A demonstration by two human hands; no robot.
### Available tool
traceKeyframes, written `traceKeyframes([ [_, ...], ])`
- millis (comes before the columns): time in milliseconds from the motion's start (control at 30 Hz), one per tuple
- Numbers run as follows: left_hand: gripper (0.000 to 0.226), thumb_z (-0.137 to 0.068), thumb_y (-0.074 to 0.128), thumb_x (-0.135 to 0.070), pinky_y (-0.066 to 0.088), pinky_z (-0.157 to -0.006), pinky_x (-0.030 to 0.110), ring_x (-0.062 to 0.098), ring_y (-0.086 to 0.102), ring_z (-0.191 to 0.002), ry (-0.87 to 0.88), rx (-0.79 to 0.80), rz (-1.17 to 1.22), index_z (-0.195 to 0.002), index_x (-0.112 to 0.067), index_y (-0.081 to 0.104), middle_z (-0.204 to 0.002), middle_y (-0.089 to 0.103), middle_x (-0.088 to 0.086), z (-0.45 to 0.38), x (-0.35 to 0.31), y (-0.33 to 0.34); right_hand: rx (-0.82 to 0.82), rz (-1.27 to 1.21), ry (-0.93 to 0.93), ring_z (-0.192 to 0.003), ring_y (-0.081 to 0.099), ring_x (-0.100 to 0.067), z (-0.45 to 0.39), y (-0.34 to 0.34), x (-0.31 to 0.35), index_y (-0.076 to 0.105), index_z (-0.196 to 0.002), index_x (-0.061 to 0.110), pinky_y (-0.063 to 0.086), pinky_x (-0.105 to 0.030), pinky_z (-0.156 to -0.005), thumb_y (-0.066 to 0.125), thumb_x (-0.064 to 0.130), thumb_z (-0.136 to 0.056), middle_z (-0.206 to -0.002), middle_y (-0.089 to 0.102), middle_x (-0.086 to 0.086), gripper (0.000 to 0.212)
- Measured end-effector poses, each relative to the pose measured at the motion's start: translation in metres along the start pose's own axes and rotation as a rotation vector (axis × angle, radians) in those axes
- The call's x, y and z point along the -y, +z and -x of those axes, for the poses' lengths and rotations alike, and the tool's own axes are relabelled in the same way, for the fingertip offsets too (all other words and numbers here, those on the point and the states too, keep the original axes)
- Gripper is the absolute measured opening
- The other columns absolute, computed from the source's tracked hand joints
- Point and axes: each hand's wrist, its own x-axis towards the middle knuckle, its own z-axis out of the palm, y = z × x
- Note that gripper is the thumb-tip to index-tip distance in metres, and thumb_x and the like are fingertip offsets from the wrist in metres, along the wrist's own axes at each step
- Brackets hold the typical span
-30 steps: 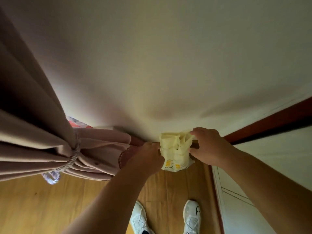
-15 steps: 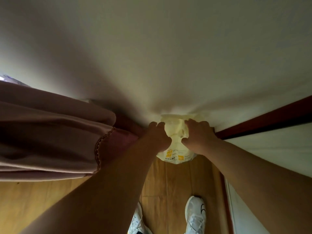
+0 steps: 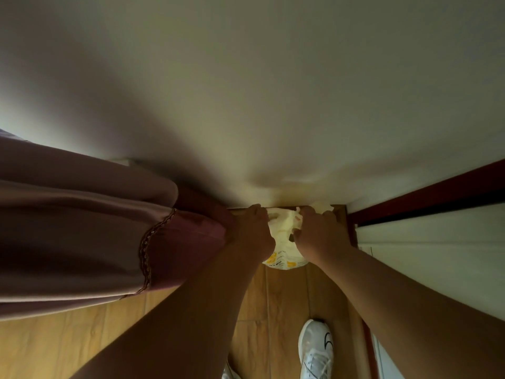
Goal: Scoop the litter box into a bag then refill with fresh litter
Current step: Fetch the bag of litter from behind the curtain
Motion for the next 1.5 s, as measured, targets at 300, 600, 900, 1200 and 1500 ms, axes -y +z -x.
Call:
traceKeyframes([
  [300, 0.029, -0.103, 0.056, -0.023, 0.055, -0.089, 0.038, 0.023, 0.064, -0.120, -0.045, -0.078, -0.185, -0.130, -0.022, 0.046, -0.130, 0.062, 0.001, 0.012, -0.002, 0.005, 0.021, -0.120, 0.038, -0.097, 0.070, -0.022, 0.008, 0.007, 0.000, 0.042, -0.142, 0.020, 0.056, -0.033, -0.075, 0.056, 0.015, -0.099, -0.112, 0.068, -0.005, 0.045],
  [600, 0.035, -0.105, 0.054, -0.019, 0.052, -0.104, 0.041, 0.025, 0.054, -0.135, -0.130, 0.050, -0.175, -0.139, -0.016, 0.057, -0.144, 0.053, 0.005, 0.000, 0.008, 0.022, 0.149, -0.073, 0.029, -0.093, 0.066, -0.018, 0.009, 0.012, 0.007, 0.064, -0.119, 0.018, 0.055, -0.032, -0.075, 0.055, 0.023, -0.091, -0.100, 0.068, 0.000, 0.030],
  [900, 0.029, -0.108, 0.050, -0.029, 0.050, -0.095, 0.035, 0.026, 0.064, -0.116, -0.148, 0.018, -0.053, -0.120, -0.010, 0.067, -0.122, 0.068, 0.007, 0.016, 0.022, 0.011, 0.127, -0.055, 0.048, -0.088, 0.069, -0.015, 0.009, 0.015, -0.002, 0.071, -0.115, 0.020, 0.055, -0.029, -0.078, 0.059, 0.031, -0.097, -0.093, 0.070, 0.003, 0.025],
  [1200, 0.035, -0.108, 0.046, -0.042, 0.042, -0.076, 0.029, 0.023, 0.065, -0.108, -0.222, -0.095, -0.032, -0.115, -0.017, 0.069, -0.113, 0.070, 0.005, 0.033, 0.029, 0.019, 0.121, -0.004, 0.007, -0.096, 0.068, -0.015, 0.014, 0.017, -0.003, 0.063, -0.122, 0.018, 0.057, -0.031, -0.085, 0.054, 0.023, -0.101, -0.102, 0.067, 0.003, 0.023],
  [1500, 0.031, -0.110, 0.044, -0.034, 0.051, -0.081, 0.029, 0.019, 0.068, -0.105, -0.129, -0.143, 0.081, -0.123, -0.025, 0.070, -0.113, 0.072, 0.000, 0.057, 0.011, 0.009, 0.133, -0.138, 0.017, -0.119, 0.061, -0.015, 0.043, -0.004, -0.008, 0.057, -0.140, 0.022, 0.041, -0.021, -0.084, 0.058, 0.039, -0.100, -0.136, 0.062, 0.001, 0.044],
])
